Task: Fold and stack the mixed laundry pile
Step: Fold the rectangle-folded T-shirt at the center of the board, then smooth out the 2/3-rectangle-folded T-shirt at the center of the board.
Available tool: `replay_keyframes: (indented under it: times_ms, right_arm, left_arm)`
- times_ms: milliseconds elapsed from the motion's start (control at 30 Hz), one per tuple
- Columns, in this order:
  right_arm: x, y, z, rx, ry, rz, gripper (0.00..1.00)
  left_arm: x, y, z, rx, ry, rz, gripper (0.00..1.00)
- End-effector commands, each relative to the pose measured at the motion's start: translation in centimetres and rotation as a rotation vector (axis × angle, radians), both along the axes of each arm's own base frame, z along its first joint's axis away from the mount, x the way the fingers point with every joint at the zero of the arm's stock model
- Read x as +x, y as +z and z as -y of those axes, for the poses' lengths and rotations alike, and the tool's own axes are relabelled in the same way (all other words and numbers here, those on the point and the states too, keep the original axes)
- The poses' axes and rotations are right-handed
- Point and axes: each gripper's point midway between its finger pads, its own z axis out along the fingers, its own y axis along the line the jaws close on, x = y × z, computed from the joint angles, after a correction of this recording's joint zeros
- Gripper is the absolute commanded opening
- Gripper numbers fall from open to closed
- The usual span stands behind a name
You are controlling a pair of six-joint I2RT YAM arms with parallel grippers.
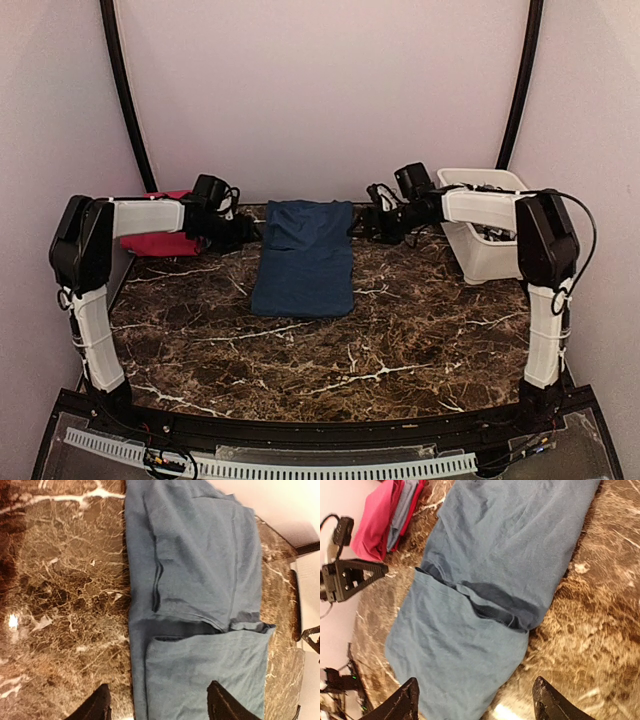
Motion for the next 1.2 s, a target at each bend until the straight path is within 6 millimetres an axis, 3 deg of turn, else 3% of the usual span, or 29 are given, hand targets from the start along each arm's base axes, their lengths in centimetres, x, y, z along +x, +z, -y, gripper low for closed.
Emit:
replay_keyframes:
  times_ms: [0,33,67,100,133,167,200,233,267,300,367,500,600,733,867,1033,1167]
  right_arm:
    - [-5.0,5.4,-0.5,0.130,0.082,0.012,0.79]
    - [-6.6,5.6,-1.0,0.148,0.104,-0.003,0.80]
    - [-8.1,5.6,-1.6,0.158,0.123,-0.016,0.81]
    - [-9.6,5.4,-2.2,0.163,0.138,-0.032,0.81]
    - [-11.3,5.2,-3.2,0.176,0.165,-0.048,0.81]
    - [-12.7,5.1,-4.1,0.191,0.187,-0.071,0.81]
    - [-14.2,4.6,-5.1,0.203,0.206,-0.092,0.81]
    - [-15.3,4.2,-6.0,0.217,0.222,-0.109,0.80]
    - [-16.4,3.6,-6.8,0.226,0.238,-0.131,0.80]
    - [-17.0,2.9,-7.5,0.233,0.248,-0.149,0.80]
    - [-18.0,1.8,-8.7,0.256,0.270,-0.187,0.78]
    - [-17.9,-0.5,-9.9,0.292,0.269,-0.242,0.78]
    - [-17.2,-3.2,-10.2,0.268,0.251,-0.273,0.78]
    - [-16.0,-6.6,-8.6,0.246,0.190,-0.319,0.76]
    - [-16.1,-9.3,-5.9,0.221,0.126,-0.368,0.76]
    - [-16.8,-10.2,-2.9,0.204,0.069,-0.392,0.74]
    - [-17.6,-8.5,-1.4,0.187,0.061,-0.348,0.72]
  left_arm:
    - [-4.2,8.4,1.0,-0.135,-0.116,0.130,0.69]
    - [-6.1,7.1,1.4,-0.160,-0.152,0.090,0.72]
    - [-7.3,8.5,2.2,-0.185,-0.185,0.125,0.73]
    - [-9.1,7.0,2.6,-0.197,-0.211,0.084,0.74]
    - [-10.3,8.1,3.8,-0.230,-0.247,0.110,0.75]
    - [-12.2,6.7,4.4,-0.254,-0.282,0.068,0.75]
    - [-13.5,7.2,5.9,-0.283,-0.321,0.079,0.75]
    - [-15.7,5.9,7.1,-0.293,-0.366,0.037,0.75]
    - [-16.1,6.2,7.9,-0.321,-0.382,0.055,0.75]
    - [-17.5,5.2,8.8,-0.332,-0.412,0.027,0.74]
    - [-18.5,4.1,9.7,-0.367,-0.427,-0.004,0.74]
    - [-18.6,1.7,10.4,-0.406,-0.424,-0.042,0.72]
    - [-18.1,-1.5,10.2,-0.382,-0.391,-0.096,0.72]
    - [-17.4,-4.8,8.5,-0.372,-0.310,-0.154,0.71]
    - [-16.8,-6.6,6.2,-0.397,-0.236,-0.189,0.70]
    - [-17.5,-6.1,5.2,-0.411,-0.221,-0.205,0.69]
    - [-18.0,-4.2,3.5,-0.348,-0.194,-0.163,0.69]
